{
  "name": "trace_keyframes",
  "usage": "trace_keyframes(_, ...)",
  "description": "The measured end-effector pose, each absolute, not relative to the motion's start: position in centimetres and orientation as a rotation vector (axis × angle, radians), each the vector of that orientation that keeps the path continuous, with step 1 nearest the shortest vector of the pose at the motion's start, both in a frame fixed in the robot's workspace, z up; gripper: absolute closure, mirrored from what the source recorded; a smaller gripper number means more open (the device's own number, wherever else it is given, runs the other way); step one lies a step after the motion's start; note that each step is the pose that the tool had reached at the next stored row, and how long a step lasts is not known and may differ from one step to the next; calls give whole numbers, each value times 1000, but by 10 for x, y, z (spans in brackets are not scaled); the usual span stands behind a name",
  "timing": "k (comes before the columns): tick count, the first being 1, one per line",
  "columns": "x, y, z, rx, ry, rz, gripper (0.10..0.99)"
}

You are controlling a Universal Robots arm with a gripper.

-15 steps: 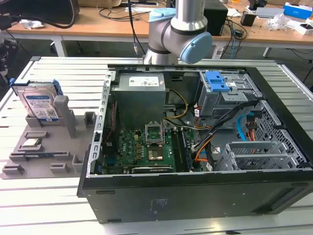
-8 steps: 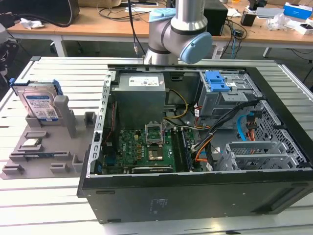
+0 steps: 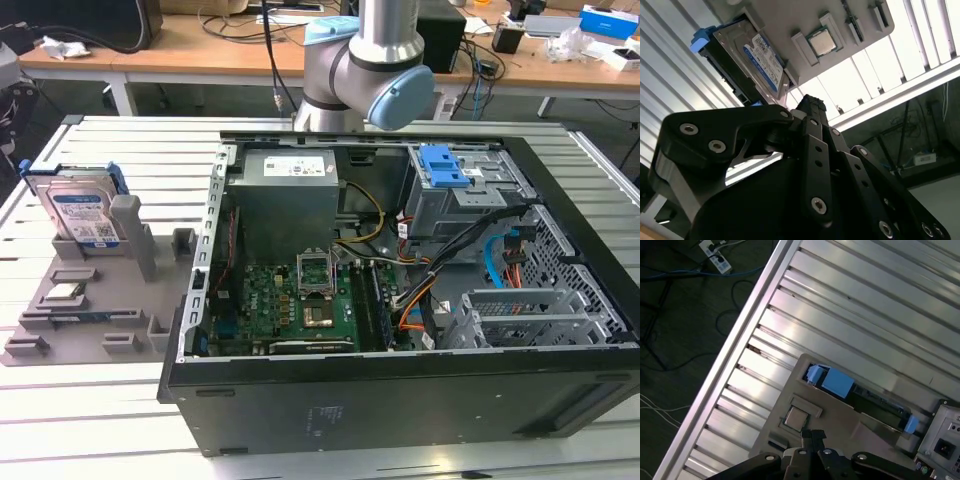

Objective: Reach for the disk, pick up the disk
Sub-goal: 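Pick up the disk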

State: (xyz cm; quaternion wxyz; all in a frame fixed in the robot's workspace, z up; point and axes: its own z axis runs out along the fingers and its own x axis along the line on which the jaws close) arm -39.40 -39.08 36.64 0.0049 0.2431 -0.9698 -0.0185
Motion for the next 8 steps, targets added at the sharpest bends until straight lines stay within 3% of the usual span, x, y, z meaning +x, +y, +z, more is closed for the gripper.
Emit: trace_keyframes(8, -394, -391, 366, 849, -3013, -57, 980)
